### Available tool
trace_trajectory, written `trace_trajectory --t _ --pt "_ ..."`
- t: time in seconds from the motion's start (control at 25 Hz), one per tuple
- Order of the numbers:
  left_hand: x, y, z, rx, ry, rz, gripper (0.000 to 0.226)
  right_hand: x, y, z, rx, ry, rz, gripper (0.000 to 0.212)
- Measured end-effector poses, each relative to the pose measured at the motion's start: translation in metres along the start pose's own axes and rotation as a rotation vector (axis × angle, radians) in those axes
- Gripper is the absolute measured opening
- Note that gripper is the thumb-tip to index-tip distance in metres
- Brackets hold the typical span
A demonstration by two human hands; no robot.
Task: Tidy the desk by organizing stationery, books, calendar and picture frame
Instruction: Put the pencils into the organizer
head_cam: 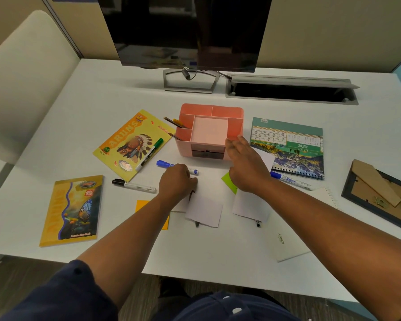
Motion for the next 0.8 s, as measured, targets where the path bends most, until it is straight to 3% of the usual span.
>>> trace_trajectory --t 0.2,0.44,0.72,0.8 --pt "0.004 0.002 -0.007 0.074 0.241 -0.027 0.013 0.0 0.0 0.0 -0.001 0.001 -0.005 0.074" --pt "0.024 0.024 -0.054 0.258 0.427 0.182 0.008 0.0 0.001 0.0 0.007 0.011 -0.008 0.072" --pt "0.043 0.036 -0.118 0.834 0.5 0.647 0.01 -0.001 0.001 0.0 0.011 0.027 -0.02 0.073" --pt "0.042 0.031 -0.12 0.921 0.439 0.723 0.008 -0.001 0.002 0.0 0.013 0.028 -0.02 0.074"
Point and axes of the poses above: each hand's wrist, its own y-axis away from the middle knuckle, its own z-axis out of the palm, x = y × z, the point moved 2 cm from there along -y, towards the middle knuckle, and after that the axes turned 5 degrees about -z, right-handed, at the moved point
